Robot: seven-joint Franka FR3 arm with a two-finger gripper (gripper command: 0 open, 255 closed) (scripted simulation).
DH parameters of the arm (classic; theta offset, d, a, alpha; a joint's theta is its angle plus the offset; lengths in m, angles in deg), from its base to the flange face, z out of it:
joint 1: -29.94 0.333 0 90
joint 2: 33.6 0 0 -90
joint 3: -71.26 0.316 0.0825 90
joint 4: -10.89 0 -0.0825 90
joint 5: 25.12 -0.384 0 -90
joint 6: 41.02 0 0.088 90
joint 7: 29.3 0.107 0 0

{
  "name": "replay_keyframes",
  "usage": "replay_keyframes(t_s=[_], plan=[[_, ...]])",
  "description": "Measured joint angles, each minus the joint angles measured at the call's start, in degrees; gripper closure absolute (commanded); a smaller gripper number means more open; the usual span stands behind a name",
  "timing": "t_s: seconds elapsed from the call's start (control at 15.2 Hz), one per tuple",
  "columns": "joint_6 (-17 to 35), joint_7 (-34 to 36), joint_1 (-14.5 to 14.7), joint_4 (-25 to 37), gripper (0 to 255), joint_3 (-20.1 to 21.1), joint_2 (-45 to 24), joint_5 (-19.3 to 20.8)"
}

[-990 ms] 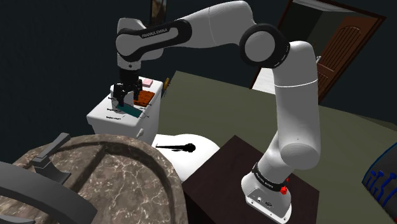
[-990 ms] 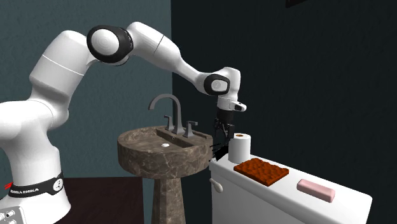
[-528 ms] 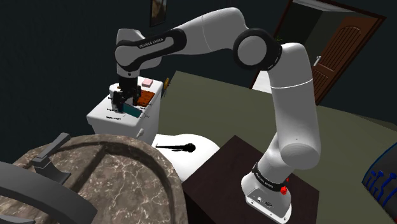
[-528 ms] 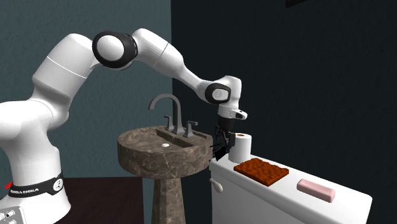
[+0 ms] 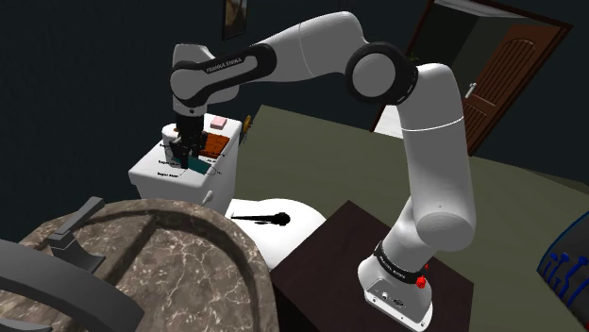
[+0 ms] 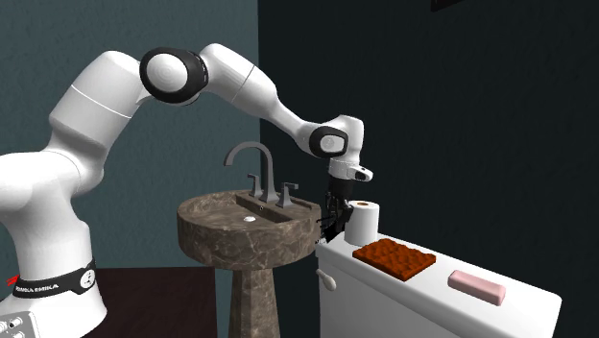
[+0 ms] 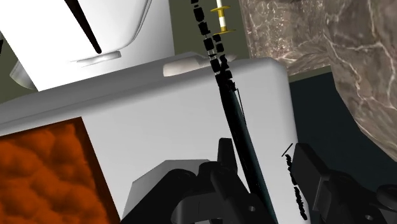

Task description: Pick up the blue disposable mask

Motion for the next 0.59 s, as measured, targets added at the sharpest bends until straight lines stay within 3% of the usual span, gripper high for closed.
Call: replay_keyframes(t_s=[0.59], plan=[[-3.1,0.2,-0.1,1.4,255,0.1,1.6,-0.1]])
